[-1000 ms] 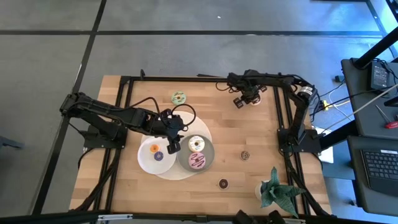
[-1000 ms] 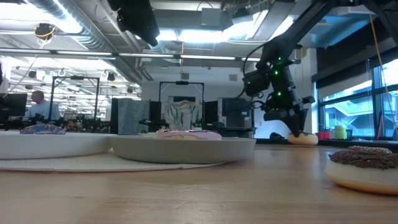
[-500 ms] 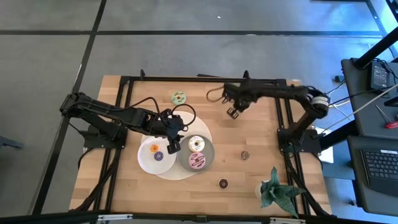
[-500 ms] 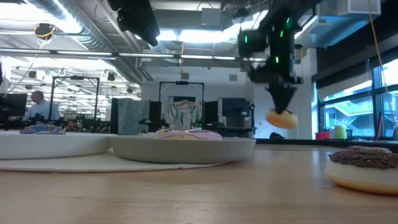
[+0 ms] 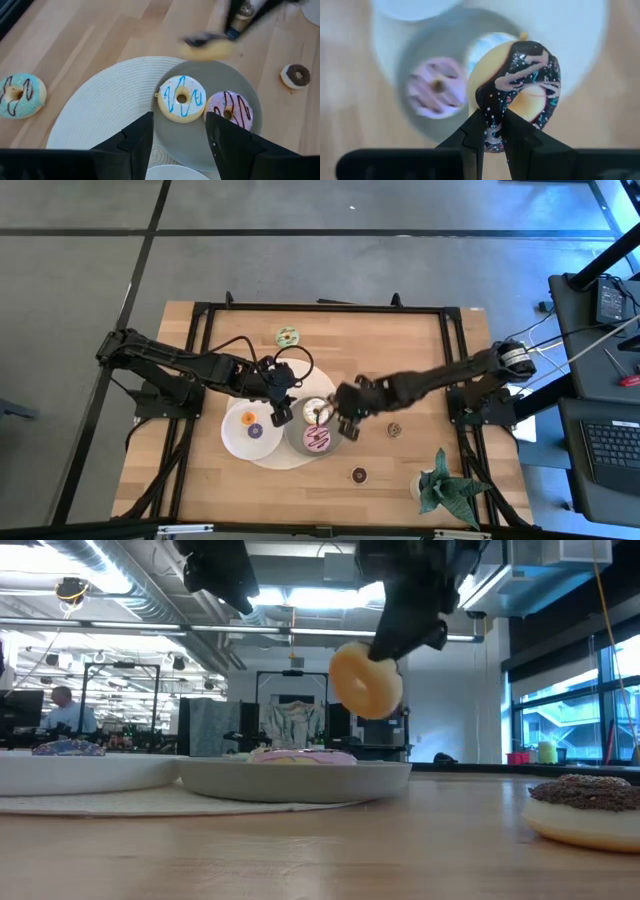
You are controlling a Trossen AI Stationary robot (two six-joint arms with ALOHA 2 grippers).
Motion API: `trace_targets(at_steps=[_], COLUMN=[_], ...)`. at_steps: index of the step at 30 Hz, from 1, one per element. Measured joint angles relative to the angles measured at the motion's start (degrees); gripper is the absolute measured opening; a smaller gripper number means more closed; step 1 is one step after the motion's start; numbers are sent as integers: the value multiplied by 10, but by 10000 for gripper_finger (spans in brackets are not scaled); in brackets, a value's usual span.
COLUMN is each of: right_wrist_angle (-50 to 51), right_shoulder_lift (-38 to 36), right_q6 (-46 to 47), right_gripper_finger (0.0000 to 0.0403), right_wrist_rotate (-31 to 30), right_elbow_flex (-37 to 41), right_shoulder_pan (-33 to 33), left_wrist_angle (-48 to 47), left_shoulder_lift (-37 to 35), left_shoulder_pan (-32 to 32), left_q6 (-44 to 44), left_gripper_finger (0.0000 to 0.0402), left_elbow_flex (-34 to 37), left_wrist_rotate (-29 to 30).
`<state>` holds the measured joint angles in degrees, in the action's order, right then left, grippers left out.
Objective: Pick & Place donuts
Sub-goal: Put the big black donuts on the gray plate
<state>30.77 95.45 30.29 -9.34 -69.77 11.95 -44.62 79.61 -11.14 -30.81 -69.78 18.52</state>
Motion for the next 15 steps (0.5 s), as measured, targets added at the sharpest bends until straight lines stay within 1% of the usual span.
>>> trace_targets(at_steps=[3, 10, 15], right_wrist_angle=[-15, -41, -45], right_shoulder_lift=[19, 73, 97], right_q6=[40, 81, 100], right_gripper_finger=[61, 61, 61], right_wrist_rotate=[0, -3, -39], right_elbow_flex=[0, 0, 0], right_shoulder_pan=[24, 59, 67], left_wrist_angle=[3, 9, 16], left_shoulder_lift=[0, 0, 0], left_shoulder_pan=[0, 0, 0], left_q6=[0, -2, -2], left_gripper_finger=[172, 174, 174], left_elbow_flex=[0, 0, 0], left_wrist_rotate=[1, 25, 25])
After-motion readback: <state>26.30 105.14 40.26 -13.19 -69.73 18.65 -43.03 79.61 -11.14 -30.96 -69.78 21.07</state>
